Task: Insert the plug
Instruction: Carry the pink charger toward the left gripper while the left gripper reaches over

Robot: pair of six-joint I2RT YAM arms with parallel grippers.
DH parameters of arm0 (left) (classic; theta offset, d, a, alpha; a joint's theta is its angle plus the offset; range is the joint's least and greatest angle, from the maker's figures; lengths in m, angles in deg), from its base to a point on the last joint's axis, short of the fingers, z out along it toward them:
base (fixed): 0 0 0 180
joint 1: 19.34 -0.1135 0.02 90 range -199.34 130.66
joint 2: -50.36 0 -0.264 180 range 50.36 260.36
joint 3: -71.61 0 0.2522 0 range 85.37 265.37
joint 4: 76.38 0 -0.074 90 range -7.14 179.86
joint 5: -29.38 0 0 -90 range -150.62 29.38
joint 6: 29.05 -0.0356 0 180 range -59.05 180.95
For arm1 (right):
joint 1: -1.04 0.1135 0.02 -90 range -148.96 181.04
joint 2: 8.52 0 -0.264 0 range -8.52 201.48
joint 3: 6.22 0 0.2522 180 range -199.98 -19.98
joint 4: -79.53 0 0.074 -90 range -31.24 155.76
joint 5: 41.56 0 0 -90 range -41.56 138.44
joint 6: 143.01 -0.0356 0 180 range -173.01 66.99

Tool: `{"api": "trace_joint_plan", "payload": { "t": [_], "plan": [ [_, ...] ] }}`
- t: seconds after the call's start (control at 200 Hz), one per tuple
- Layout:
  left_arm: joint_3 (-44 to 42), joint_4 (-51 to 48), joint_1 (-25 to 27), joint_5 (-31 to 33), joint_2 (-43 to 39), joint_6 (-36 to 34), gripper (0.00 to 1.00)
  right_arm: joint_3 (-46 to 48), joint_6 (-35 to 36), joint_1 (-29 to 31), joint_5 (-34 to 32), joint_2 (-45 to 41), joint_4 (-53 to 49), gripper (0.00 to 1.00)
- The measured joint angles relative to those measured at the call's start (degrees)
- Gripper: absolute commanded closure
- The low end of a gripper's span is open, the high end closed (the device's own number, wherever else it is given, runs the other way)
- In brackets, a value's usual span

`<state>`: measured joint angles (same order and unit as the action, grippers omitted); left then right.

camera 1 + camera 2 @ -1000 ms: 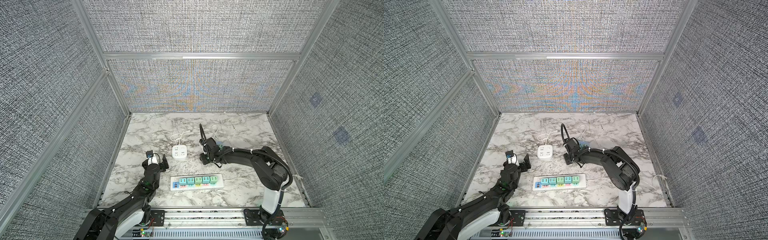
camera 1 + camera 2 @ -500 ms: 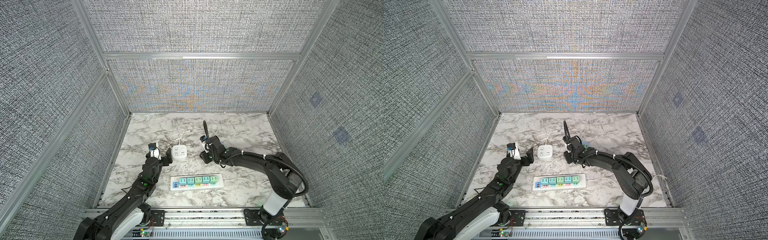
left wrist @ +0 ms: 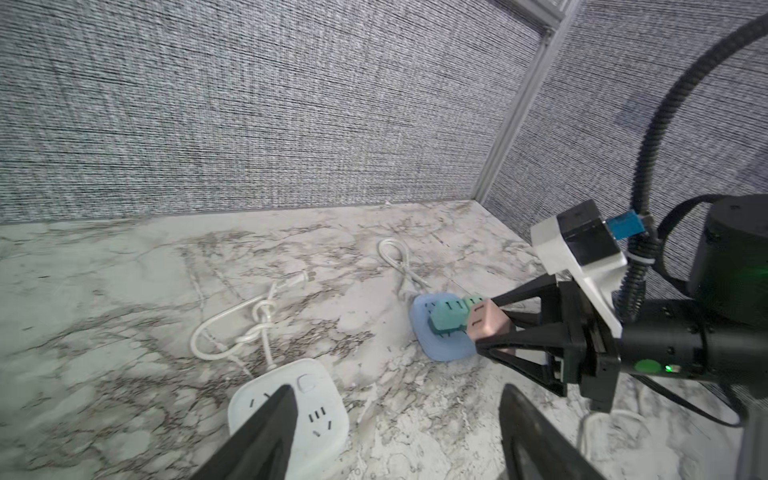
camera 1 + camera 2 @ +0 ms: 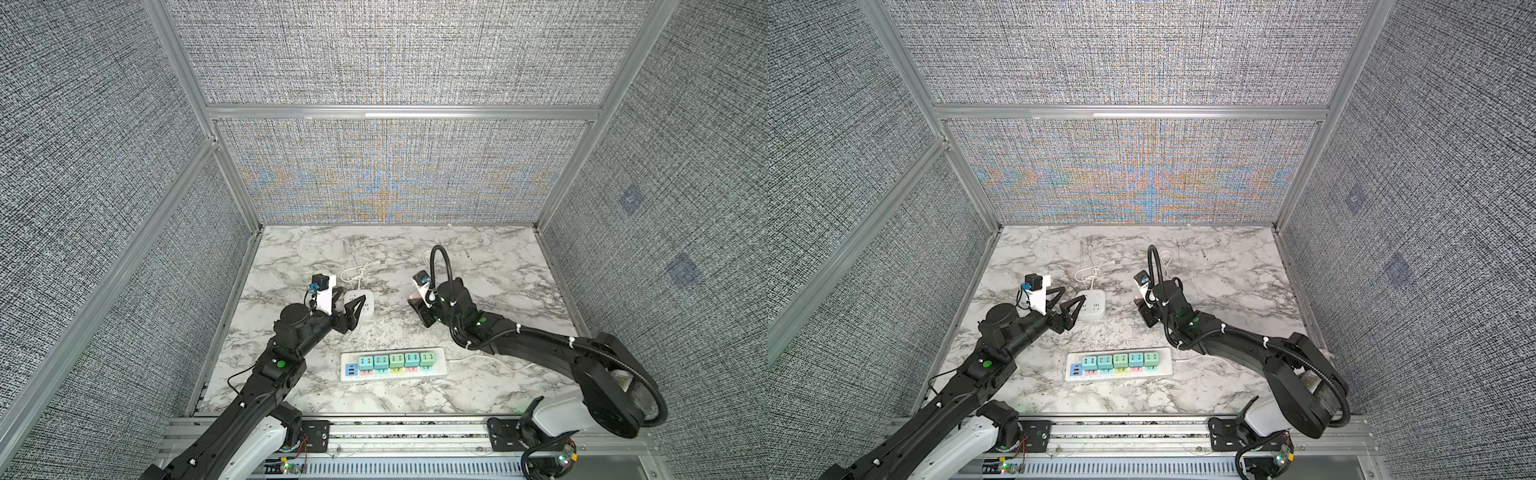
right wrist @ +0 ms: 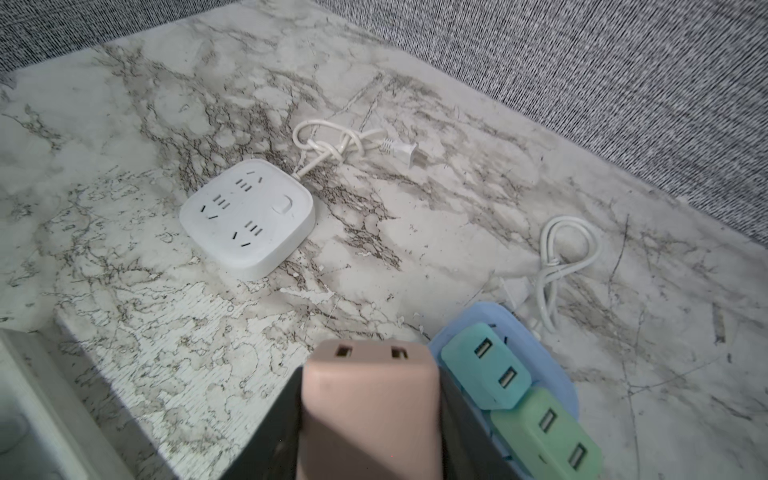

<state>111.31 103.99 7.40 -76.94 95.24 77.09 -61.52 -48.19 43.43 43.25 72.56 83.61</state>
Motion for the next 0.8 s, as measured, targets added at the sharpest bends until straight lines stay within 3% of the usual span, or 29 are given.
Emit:
{"api": "trace_joint_plan", "payload": {
  "t": [0.255,0.8],
  "plan": [
    [2.8,-0.09,4.66,-6.73,3.04,0.42,0.27,6.73,4.37,0.85,1.84,-5.57,9.11,0.92],
    [6.51,-0.28,11.41,-6.58,13.53,-1.38,0.31,11.98,12.74,5.97,4.2,-7.1,20.65,0.99]
  ]
}}
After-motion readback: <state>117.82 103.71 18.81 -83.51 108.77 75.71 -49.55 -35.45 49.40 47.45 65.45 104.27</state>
